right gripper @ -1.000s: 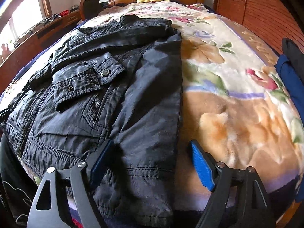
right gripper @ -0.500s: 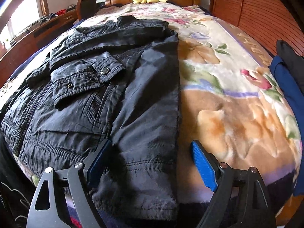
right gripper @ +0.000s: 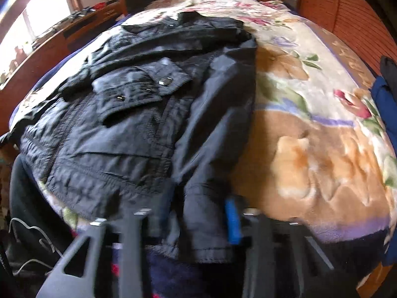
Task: Fold large clothes
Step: 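Close the left gripper and the right gripper on the jacket hem, then lift the hem with both grippers and fold it over toward the collar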
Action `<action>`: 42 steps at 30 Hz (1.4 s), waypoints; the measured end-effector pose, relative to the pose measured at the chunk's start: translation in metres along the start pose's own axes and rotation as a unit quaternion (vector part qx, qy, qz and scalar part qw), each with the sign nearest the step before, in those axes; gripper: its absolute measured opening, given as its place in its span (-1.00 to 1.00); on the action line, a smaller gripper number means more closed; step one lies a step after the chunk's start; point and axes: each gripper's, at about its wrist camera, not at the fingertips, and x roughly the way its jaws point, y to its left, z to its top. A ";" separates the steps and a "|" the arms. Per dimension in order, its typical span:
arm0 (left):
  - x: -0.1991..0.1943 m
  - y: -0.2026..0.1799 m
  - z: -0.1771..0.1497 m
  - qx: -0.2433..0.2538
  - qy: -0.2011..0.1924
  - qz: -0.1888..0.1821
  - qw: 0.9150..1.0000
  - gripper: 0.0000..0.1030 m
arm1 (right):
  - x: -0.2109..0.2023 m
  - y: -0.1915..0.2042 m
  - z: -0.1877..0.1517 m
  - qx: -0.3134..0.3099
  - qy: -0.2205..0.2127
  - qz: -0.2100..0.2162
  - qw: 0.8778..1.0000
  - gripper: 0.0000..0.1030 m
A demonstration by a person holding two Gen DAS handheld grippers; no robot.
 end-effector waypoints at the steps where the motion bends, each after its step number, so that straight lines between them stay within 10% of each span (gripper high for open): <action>1: -0.004 -0.002 0.005 0.001 -0.010 -0.003 1.000 -0.88 | -0.004 -0.001 0.001 0.005 -0.006 0.010 1.000 -0.64; 30: -0.192 -0.052 0.083 0.072 -0.220 -0.046 0.972 -0.90 | -0.261 0.009 -0.048 -0.016 -0.267 0.007 0.963 -0.80; 42: -0.093 -0.028 0.096 0.044 -0.153 -0.020 0.987 -0.90 | -0.192 -0.002 -0.018 -0.010 -0.227 0.002 0.974 -0.80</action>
